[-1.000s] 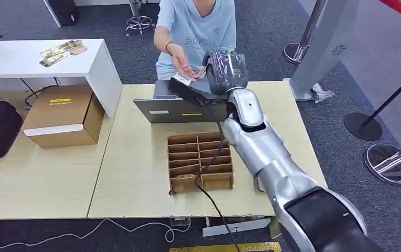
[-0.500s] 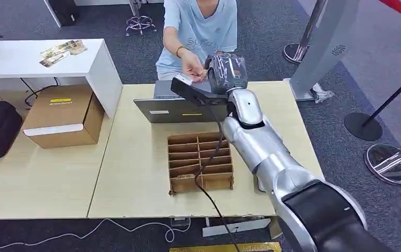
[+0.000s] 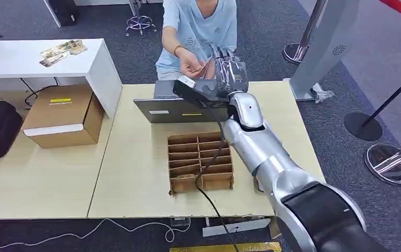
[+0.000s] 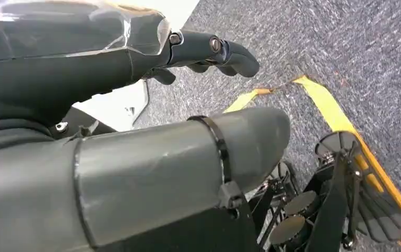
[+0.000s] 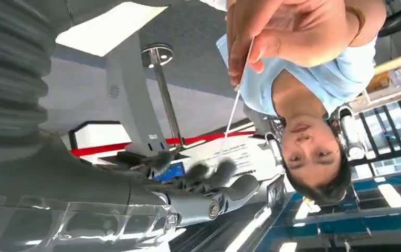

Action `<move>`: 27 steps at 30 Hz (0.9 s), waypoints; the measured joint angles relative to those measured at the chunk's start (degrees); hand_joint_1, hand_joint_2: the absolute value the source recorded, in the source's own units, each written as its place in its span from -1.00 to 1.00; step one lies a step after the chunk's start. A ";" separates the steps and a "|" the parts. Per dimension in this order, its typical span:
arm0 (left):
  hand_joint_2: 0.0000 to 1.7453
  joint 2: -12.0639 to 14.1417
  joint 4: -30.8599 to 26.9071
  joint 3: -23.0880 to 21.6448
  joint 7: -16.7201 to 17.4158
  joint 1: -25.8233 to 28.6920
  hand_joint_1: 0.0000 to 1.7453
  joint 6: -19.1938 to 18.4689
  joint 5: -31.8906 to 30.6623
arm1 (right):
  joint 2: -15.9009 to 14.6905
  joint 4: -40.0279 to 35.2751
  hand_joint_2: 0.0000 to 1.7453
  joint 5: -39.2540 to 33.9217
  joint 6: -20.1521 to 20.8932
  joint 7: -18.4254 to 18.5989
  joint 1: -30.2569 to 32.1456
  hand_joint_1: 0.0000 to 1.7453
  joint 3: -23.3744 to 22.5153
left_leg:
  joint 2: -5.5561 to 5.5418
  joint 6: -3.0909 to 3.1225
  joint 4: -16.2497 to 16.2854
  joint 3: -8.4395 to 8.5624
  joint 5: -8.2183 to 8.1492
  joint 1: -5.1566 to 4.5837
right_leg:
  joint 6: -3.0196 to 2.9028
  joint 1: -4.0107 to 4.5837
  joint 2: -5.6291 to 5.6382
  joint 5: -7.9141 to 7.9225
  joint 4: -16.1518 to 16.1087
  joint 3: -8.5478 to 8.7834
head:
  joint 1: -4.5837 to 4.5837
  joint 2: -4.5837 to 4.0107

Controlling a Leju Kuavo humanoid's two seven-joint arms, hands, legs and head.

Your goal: Pass the card to the sensor for recognition and then transmit it.

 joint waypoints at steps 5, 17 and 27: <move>-1.00 0.02 0.00 0.00 -0.04 0.04 -1.00 -0.48 0.66 | -0.41 -1.61 1.00 -0.89 -3.26 -0.04 1.09 -1.00 -1.66 | 0.00 0.00 0.01 -0.01 0.00 0.00 | 0.00 0.00 0.00 0.00 -0.01 -0.02 | 0.00 0.00; -1.00 0.04 0.00 -0.02 -0.66 0.09 -1.00 -0.81 1.90 | -3.61 -12.90 1.00 -9.60 -8.44 -5.20 6.77 -1.00 -9.16 | -0.01 0.00 0.02 -0.01 0.00 0.00 | 0.03 0.00 0.00 0.02 -0.02 -0.03 | -0.02 0.00; -1.00 -0.04 0.00 -0.04 -0.96 0.13 -1.00 -1.03 2.27 | -4.98 -20.42 1.00 -13.76 -7.68 -6.68 11.43 -1.00 -12.31 | 0.02 0.00 0.02 0.00 0.00 0.00 | 0.03 0.00 0.02 0.02 -0.02 -0.04 | -0.02 0.00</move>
